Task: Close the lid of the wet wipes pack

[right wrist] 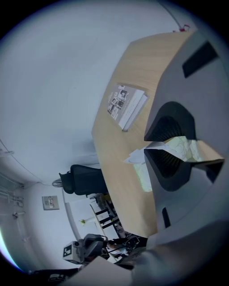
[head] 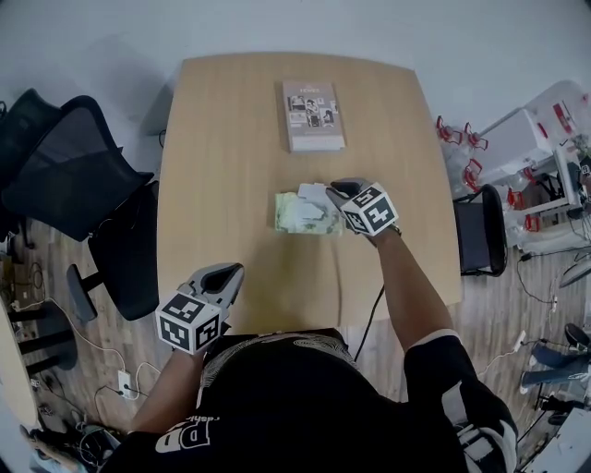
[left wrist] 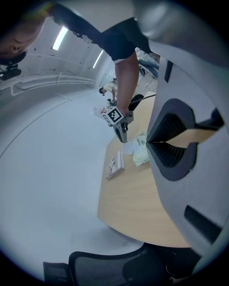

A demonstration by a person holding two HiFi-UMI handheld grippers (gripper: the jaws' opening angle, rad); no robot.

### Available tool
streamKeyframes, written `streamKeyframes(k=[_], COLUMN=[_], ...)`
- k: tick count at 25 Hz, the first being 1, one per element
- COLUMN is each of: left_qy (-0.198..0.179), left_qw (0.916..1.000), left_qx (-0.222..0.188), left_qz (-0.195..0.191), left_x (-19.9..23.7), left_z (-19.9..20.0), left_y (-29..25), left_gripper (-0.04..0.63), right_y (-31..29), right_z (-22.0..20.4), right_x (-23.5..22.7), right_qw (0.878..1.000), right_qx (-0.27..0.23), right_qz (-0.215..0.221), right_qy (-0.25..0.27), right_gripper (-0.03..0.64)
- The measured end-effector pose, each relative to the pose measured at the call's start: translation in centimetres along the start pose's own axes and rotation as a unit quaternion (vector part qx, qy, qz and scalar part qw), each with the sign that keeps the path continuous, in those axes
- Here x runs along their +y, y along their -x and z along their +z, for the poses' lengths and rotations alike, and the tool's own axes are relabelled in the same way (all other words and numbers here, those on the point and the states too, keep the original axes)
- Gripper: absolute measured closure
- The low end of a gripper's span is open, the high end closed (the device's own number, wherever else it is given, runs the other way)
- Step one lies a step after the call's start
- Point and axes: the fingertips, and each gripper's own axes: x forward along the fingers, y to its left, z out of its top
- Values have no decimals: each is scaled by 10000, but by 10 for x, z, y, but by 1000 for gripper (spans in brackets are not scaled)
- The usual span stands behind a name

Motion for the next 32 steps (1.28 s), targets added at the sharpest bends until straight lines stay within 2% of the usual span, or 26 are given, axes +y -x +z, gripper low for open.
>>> streamKeyframes(k=[7, 11, 14, 23, 32], left_qy=[-35, -56, -55, -25, 9], left_qw=[10000, 9999, 9999, 9999, 9999], left_qx=[-41, -68, -84, -94, -92], left_qz=[-66, -101, -116, -97, -53], left_x=[-3, -5, -5, -2, -1], left_z=[-4, -5, -6, -14, -20], left_y=[7, 12, 16, 28, 35], left_gripper=[577, 577, 577, 577, 577], right_y=[9, 11, 10, 6, 0], right_z=[-1, 2, 4, 8, -5], right_x=[23, 39, 51, 72, 84], right_qw=[9934, 9774, 9663, 9620, 9630], right_qx=[420, 751, 885, 883, 932], right_qz=[-206, -343, -409, -370, -333], right_qy=[1048, 1949, 2381, 2557, 2507], right_gripper=[563, 568, 569, 581, 588])
